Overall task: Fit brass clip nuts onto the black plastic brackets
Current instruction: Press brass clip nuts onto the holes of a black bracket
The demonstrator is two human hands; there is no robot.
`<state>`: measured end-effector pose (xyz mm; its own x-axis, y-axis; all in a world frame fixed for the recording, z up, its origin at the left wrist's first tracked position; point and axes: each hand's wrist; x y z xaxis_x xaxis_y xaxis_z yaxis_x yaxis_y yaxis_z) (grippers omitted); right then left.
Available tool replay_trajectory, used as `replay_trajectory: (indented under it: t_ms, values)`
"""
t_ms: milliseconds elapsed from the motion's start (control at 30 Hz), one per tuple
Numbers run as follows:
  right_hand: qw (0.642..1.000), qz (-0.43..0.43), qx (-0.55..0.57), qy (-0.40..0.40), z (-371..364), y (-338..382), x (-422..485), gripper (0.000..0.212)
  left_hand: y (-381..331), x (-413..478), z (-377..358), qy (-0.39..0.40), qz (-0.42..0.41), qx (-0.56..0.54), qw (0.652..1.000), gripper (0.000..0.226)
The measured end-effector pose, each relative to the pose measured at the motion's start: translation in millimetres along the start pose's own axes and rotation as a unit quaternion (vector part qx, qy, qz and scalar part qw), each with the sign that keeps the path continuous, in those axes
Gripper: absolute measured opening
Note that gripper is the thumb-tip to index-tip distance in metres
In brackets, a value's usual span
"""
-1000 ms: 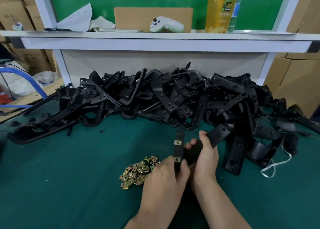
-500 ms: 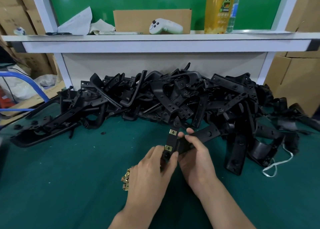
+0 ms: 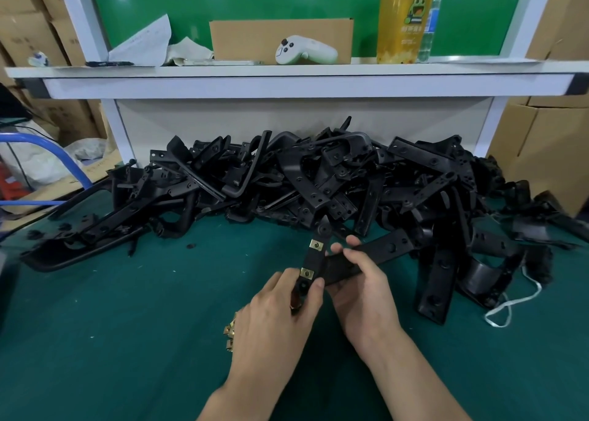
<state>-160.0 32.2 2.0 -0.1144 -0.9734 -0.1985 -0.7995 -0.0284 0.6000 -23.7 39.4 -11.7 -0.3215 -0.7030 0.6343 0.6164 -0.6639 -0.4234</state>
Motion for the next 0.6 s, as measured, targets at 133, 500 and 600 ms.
replay_trajectory:
  t_ms: [133, 500, 600]
  values:
    - [1.0, -0.002, -0.002, -0.005, -0.2, 0.2, 0.0, 0.019, -0.7, 0.3, 0.5, 0.0, 0.007, -0.008, 1.0, 0.04]
    - [0.994, -0.078, -0.056, 0.057, -5.4, 0.7, -4.2, 0.032, 1.5, 1.8, 8.2, -0.033, -0.019, -0.116, 0.992, 0.036]
    - [0.99, -0.091, -0.048, 0.093, -2.6, 2.0, -4.7, 0.046, 2.5, 1.4, 6.3, -0.041, -0.062, -0.116, 0.99, 0.037]
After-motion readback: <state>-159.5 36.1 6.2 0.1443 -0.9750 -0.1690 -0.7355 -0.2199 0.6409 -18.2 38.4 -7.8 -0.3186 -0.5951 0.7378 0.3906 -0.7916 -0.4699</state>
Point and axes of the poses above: each hand's wrist, its own x-axis towards the middle knuckle, its own z-axis out of the back of the hand, y = z × x, and after that the axes turned 12 degrees about -z, right-handed
